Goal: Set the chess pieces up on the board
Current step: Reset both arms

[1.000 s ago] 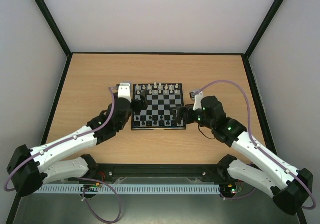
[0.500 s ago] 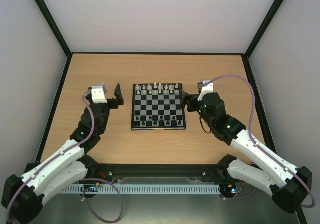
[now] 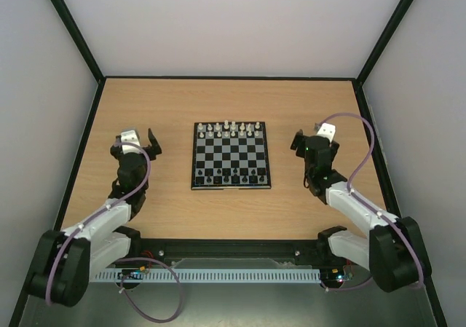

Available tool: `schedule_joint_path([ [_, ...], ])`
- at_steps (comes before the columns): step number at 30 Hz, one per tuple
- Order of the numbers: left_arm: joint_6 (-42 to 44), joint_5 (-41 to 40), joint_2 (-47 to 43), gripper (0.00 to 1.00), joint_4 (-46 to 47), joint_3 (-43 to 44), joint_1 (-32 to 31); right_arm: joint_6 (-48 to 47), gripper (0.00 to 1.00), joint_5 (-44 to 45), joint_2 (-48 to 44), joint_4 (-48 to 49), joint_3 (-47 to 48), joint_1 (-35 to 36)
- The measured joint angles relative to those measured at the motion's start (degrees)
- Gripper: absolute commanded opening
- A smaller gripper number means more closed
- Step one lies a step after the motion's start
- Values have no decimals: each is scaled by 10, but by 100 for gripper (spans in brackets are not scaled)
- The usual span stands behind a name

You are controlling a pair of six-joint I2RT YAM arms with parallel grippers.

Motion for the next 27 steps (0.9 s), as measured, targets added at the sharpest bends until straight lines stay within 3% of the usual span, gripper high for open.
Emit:
schedule_joint_path([
  [5,-5,10,86,99,61,-21,48,-15,99,5,63,111,-76,-41],
  [12,0,28,164,99,118,-21,83,-55,99,0,140,240,-88,-48],
  [27,-2,50,281,99,156,23,127,-90,99,-35,237,369,-67,-77],
])
